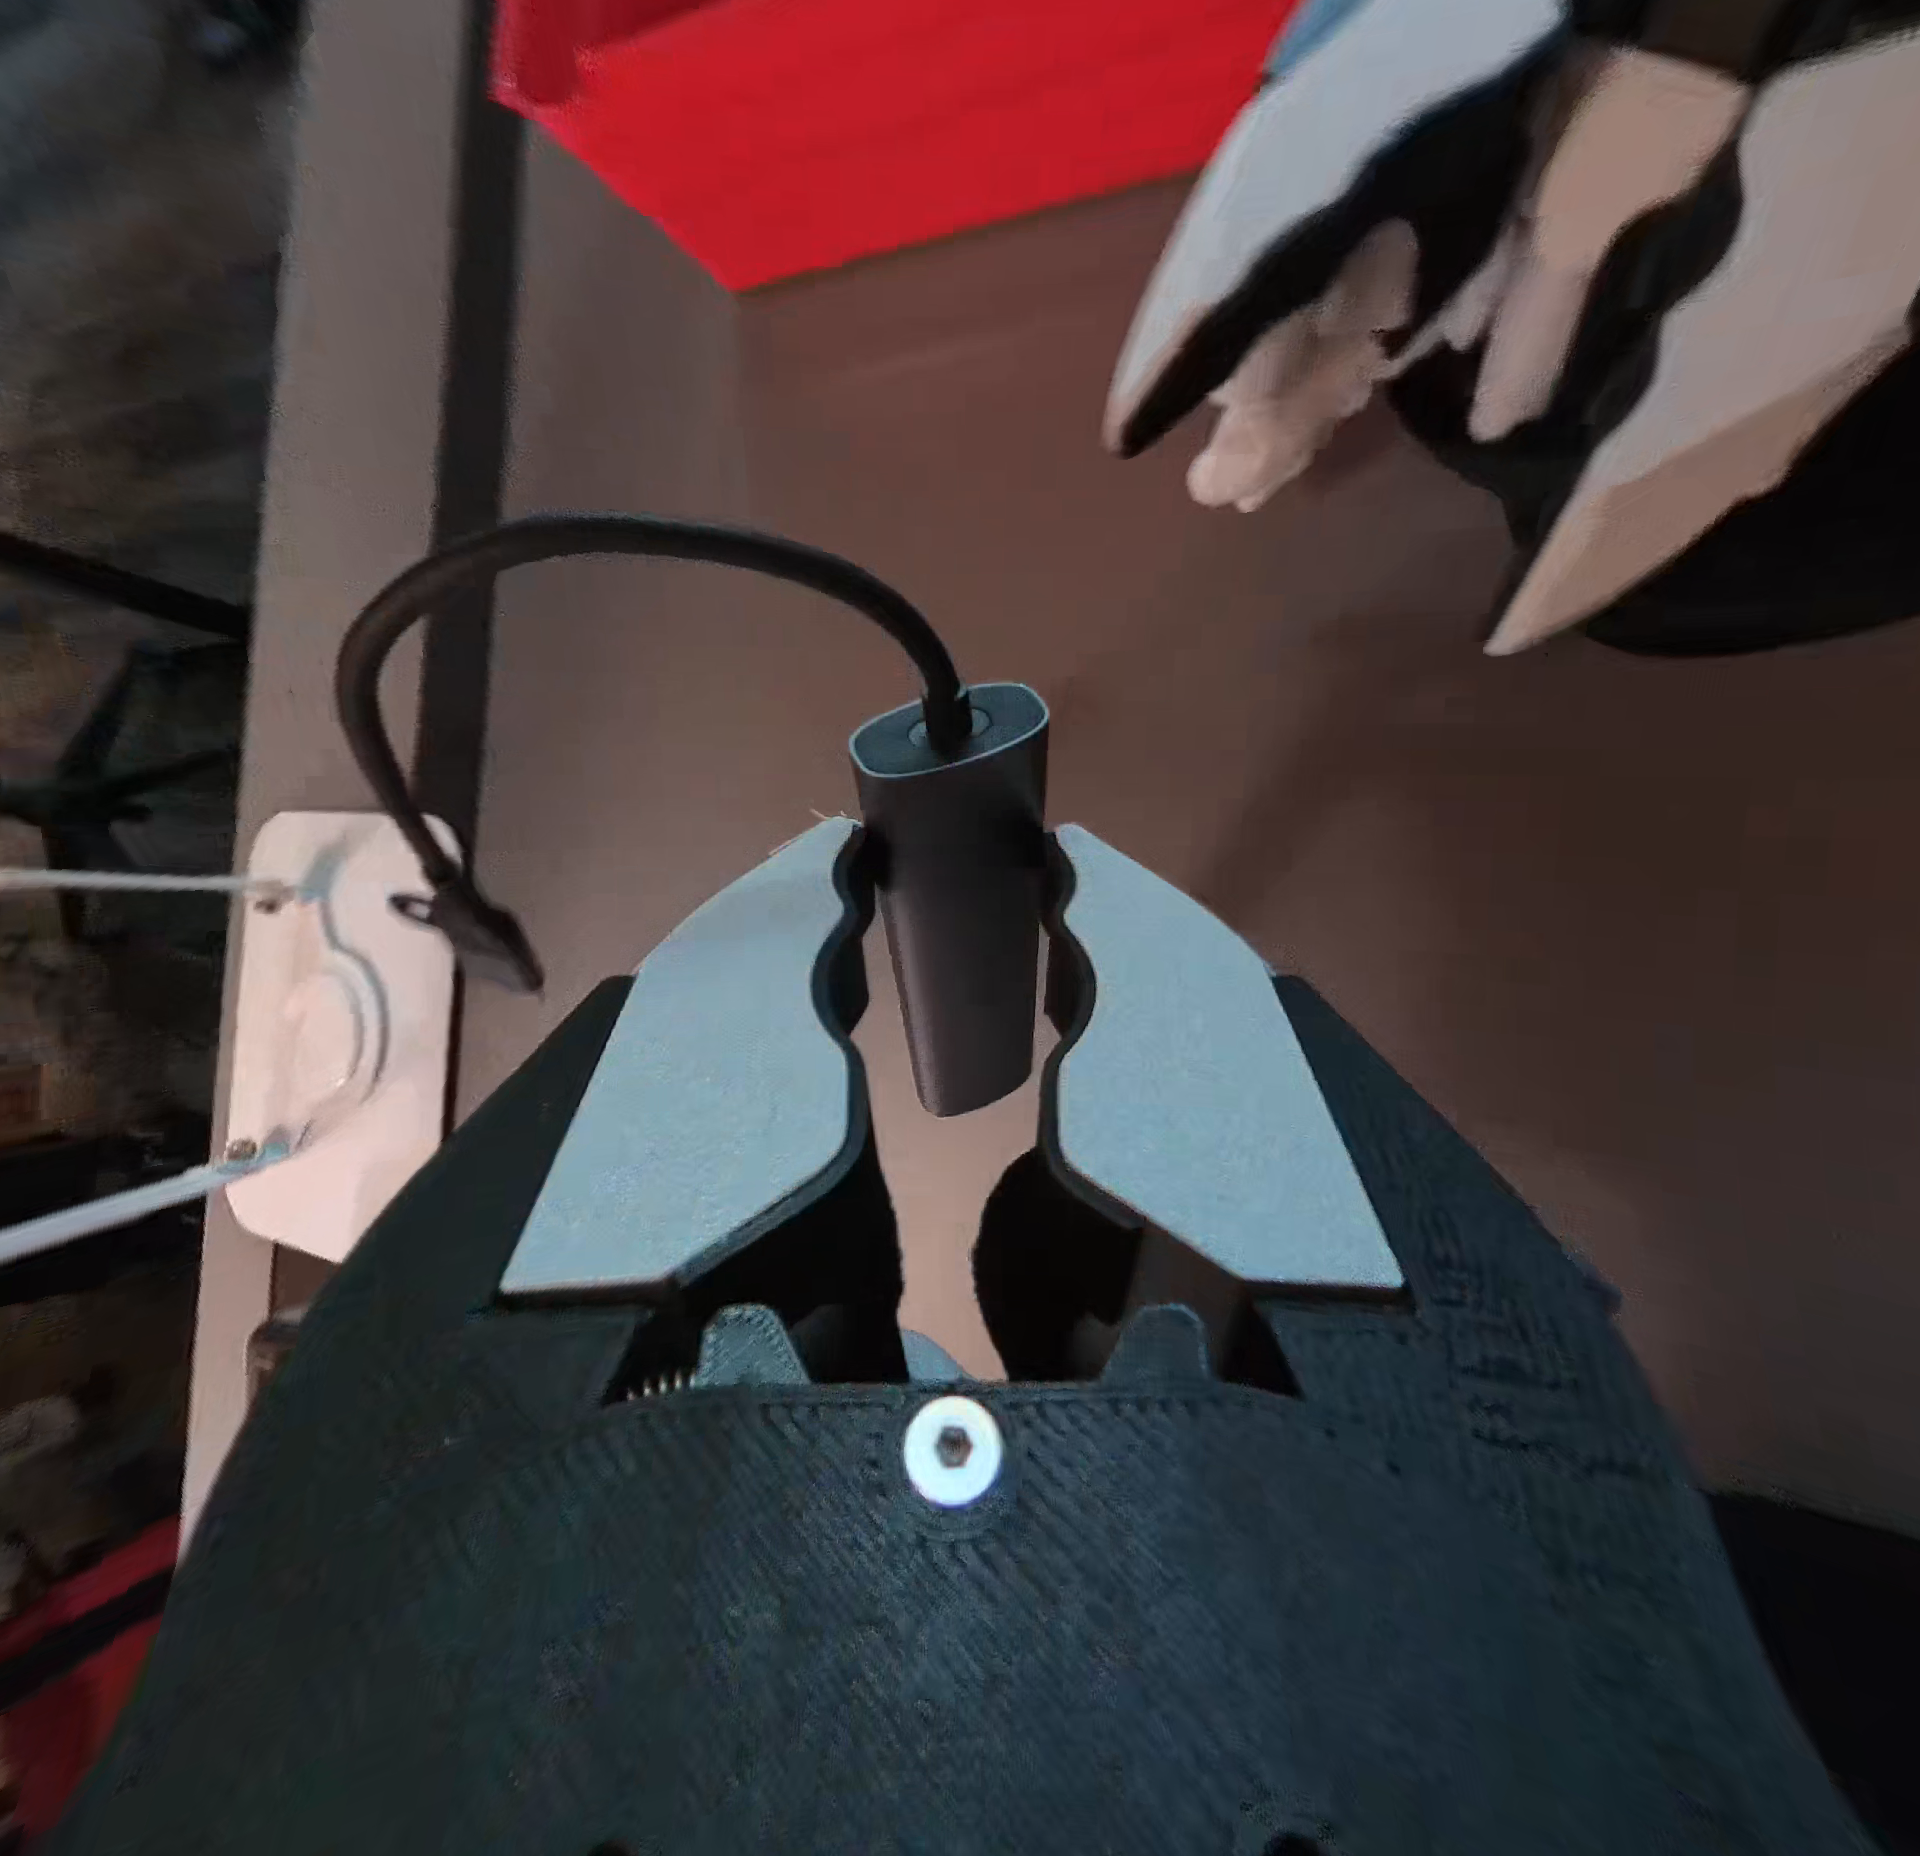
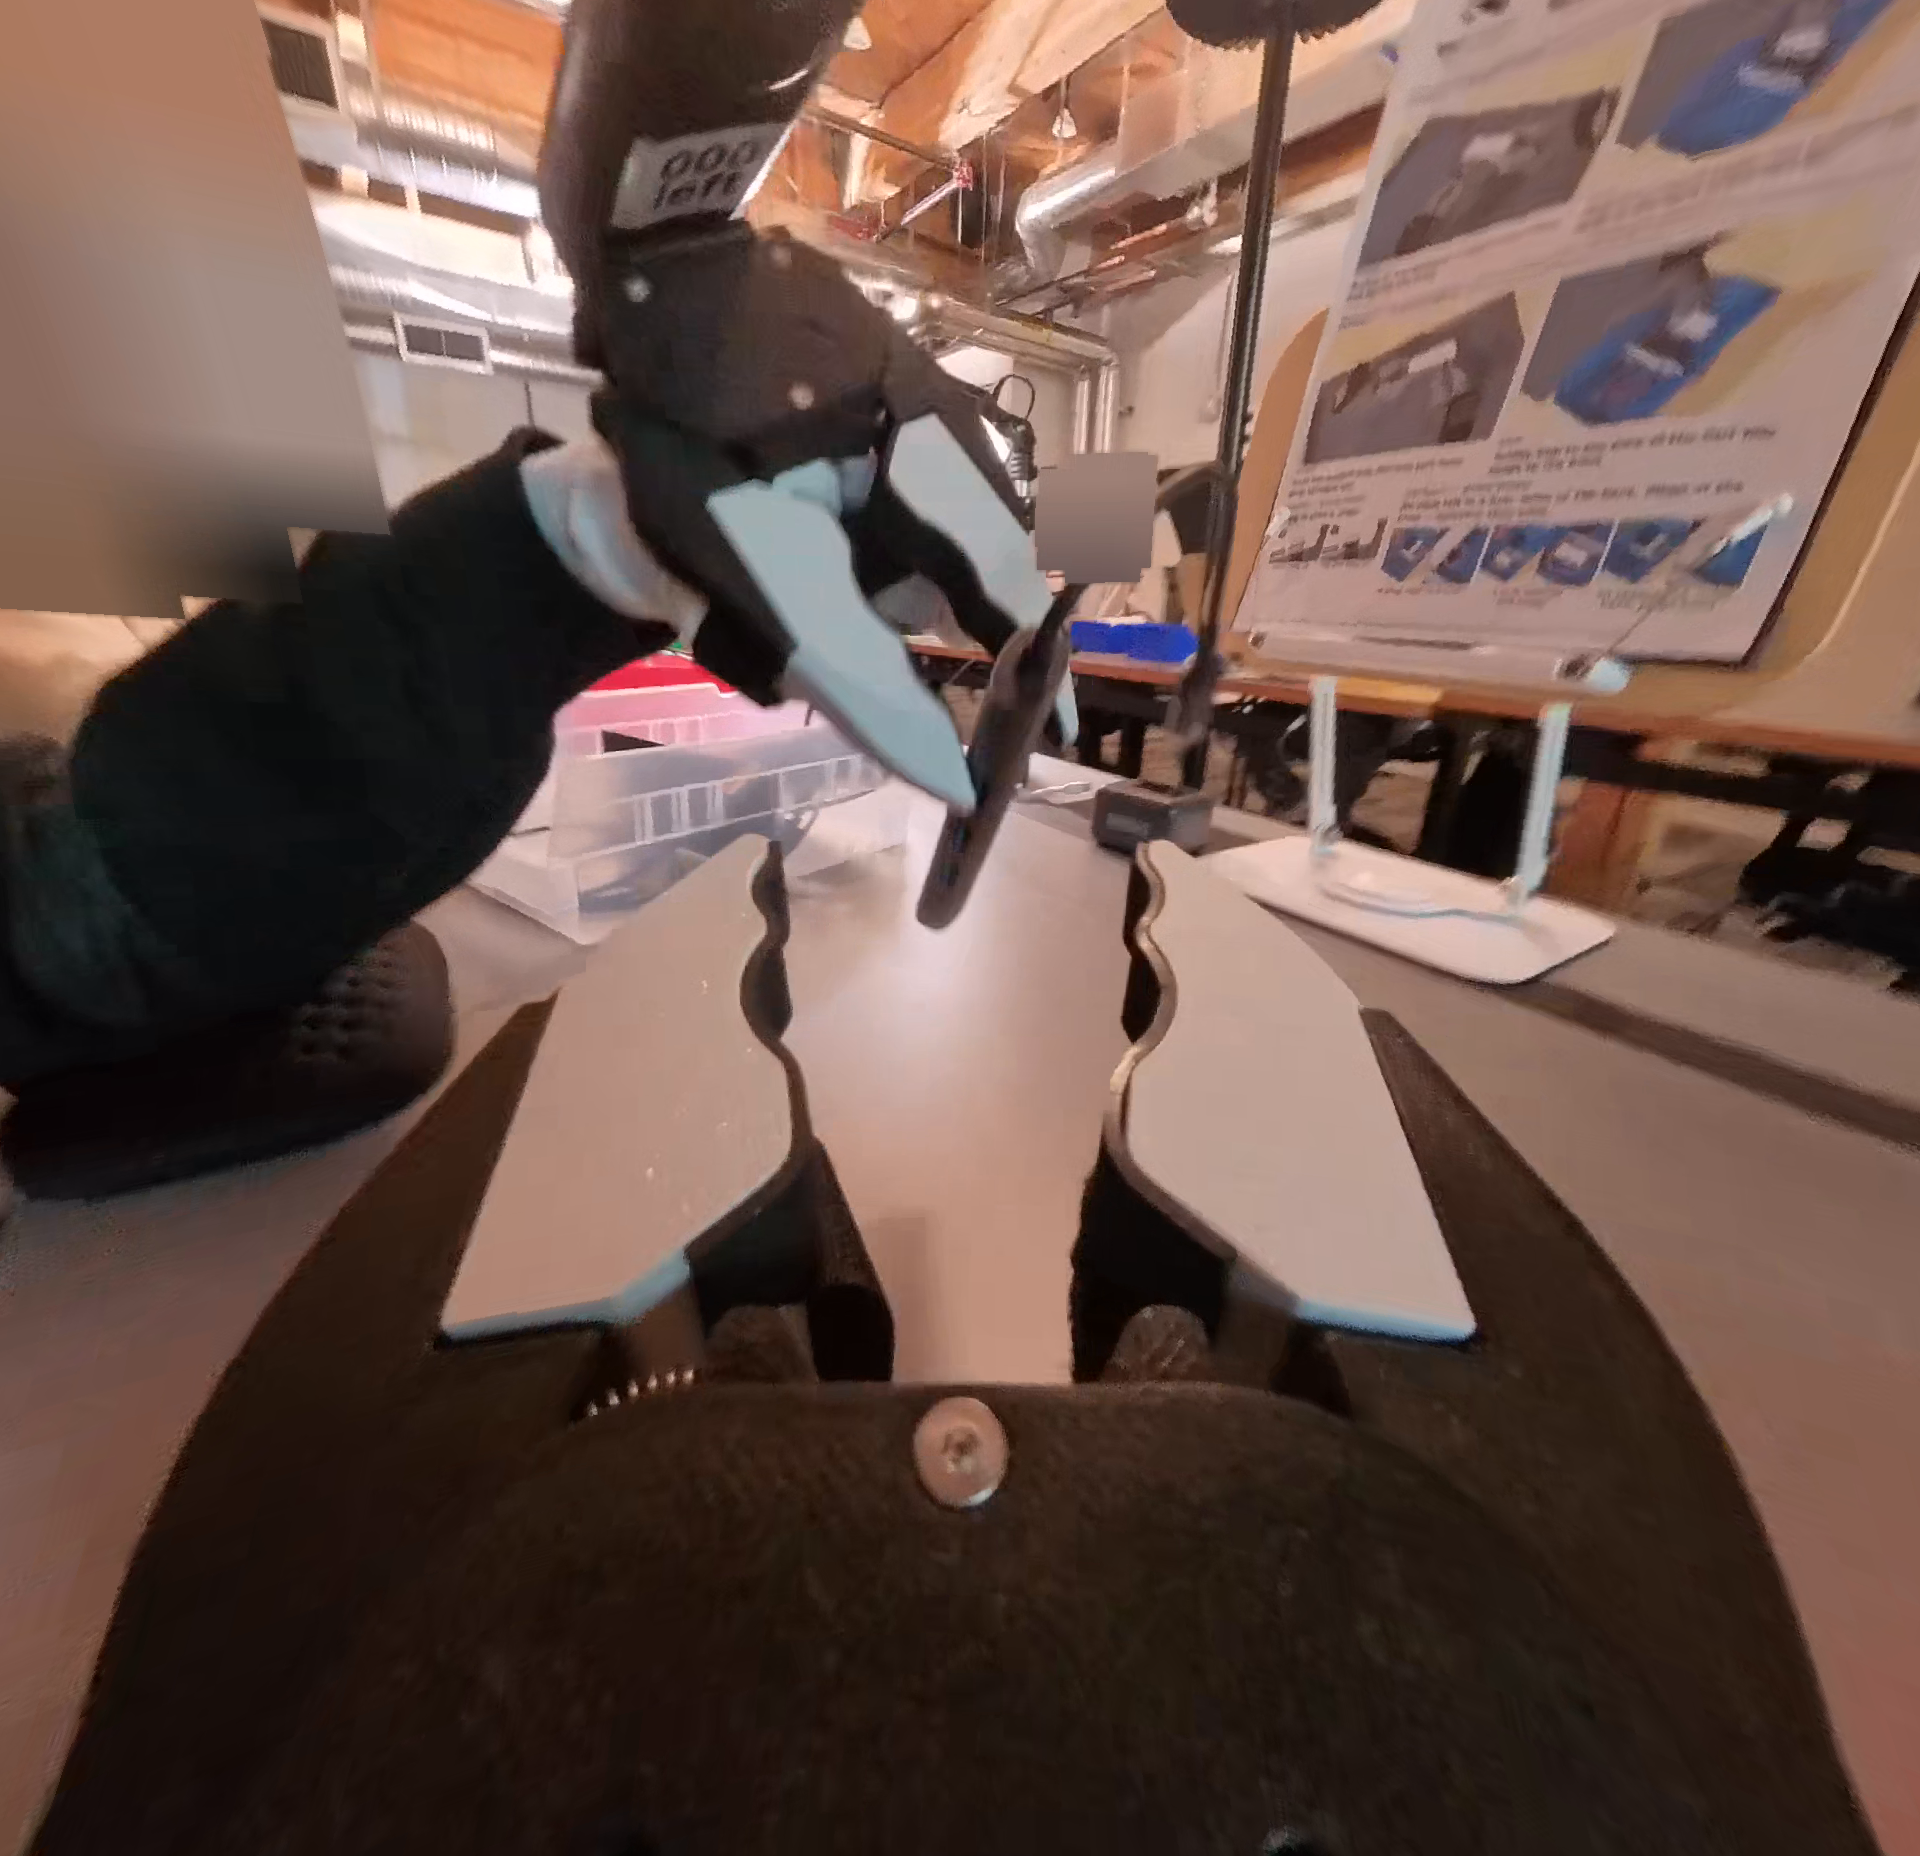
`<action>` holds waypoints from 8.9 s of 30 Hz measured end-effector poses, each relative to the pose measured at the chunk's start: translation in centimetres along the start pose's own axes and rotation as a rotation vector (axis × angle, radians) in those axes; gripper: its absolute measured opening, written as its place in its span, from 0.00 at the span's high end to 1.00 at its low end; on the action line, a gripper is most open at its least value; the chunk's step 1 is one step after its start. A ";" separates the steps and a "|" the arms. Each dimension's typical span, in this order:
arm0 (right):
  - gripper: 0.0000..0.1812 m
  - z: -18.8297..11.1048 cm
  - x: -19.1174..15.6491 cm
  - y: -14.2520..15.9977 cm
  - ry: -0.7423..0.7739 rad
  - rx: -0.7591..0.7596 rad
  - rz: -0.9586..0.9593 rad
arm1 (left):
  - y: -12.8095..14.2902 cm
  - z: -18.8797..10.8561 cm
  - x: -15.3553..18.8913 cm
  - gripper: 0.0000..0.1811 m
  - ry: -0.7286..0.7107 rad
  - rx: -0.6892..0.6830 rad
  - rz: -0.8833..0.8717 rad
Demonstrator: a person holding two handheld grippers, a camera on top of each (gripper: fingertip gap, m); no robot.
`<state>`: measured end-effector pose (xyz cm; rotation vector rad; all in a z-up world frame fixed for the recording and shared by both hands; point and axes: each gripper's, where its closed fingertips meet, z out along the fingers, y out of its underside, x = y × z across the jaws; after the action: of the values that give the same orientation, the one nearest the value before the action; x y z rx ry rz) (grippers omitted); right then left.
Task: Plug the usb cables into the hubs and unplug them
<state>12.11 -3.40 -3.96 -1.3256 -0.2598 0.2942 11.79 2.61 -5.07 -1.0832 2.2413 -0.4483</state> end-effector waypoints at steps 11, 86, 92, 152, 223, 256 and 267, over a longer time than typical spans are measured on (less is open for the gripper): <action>0.90 0.1 0.5 2.0 -0.052 -0.119 0.349 | -1.6 4.4 5.9 0.83 0.057 -0.138 0.217; 0.46 1.9 -0.6 2.9 0.072 -0.179 -0.343 | 5.5 -26.9 -6.5 0.98 -0.622 0.512 -0.303; 0.50 1.6 -1.3 1.5 0.033 -0.081 -0.285 | -3.7 -22.2 -3.6 0.98 -0.290 0.786 -0.198; 0.96 0.1 -3.5 2.3 -0.305 -0.197 0.424 | -5.4 0.8 7.8 0.86 0.689 0.325 -0.368; 0.70 -0.2 -2.5 -1.6 -0.099 0.110 -0.104 | -5.7 -5.0 0.9 0.92 0.169 1.047 -0.270; 0.82 -3.9 -3.6 12.2 -0.571 -1.542 -0.297 | 5.0 -4.4 -4.4 0.92 -0.014 1.106 -0.543; 0.82 -16.1 -4.0 8.8 0.148 -1.691 0.138 | 4.2 -3.8 -3.4 0.92 -0.020 1.058 -0.470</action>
<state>13.47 -17.56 -16.19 -3.0276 -0.2817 0.0208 8.48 7.98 -3.13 -0.9502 1.3220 -1.5666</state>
